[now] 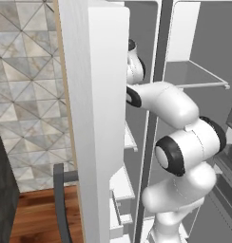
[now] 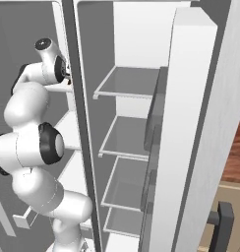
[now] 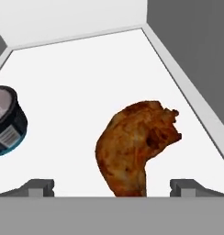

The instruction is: Pick up the frozen chicken drumstick from the freezer, place it on any shelf in the fridge, and close the fridge and freezer doors when done.

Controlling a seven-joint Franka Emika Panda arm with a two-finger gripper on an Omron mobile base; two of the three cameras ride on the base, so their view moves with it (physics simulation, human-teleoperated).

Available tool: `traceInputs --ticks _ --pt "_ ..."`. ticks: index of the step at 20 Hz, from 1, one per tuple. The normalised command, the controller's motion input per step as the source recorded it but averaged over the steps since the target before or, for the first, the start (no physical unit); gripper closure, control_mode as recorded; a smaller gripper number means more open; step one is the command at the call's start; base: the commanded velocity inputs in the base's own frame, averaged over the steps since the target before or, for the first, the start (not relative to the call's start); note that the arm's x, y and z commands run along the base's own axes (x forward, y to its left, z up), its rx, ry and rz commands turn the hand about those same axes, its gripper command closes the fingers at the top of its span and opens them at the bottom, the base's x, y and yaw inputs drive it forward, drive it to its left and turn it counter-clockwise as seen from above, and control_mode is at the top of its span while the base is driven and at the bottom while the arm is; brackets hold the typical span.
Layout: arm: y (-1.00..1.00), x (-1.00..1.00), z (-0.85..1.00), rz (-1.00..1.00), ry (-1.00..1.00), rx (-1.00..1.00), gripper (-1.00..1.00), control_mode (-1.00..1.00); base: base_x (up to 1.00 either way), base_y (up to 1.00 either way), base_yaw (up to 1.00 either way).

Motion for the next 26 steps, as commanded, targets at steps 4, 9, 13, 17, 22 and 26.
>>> traceInputs --ticks 4,9,13,17,22,26 --pt "0.0 0.33 -0.59 0.0 0.01 0.0 1.0 -1.0 0.0 0.0 0.0" --pt "-0.14 0.24 -0.76 0.0 0.0 0.0 1.0 -1.0 0.0 0.0 0.0" --pt "-0.47 0.09 -0.65 0.0 0.0 0.0 1.0 -1.0 0.0 0.0 0.0" --pt "-0.44 -0.01 -0.5 0.0 -0.05 0.0 1.0 -1.0 0.0 0.0 0.0" --pt "-0.04 -0.29 -0.05 0.0 -0.07 0.02 1.0 -1.0 0.0 0.0 0.0" --pt "0.0 -0.37 0.02 0.0 -0.17 0.12 1.0 -1.0 0.0 0.0 0.0"
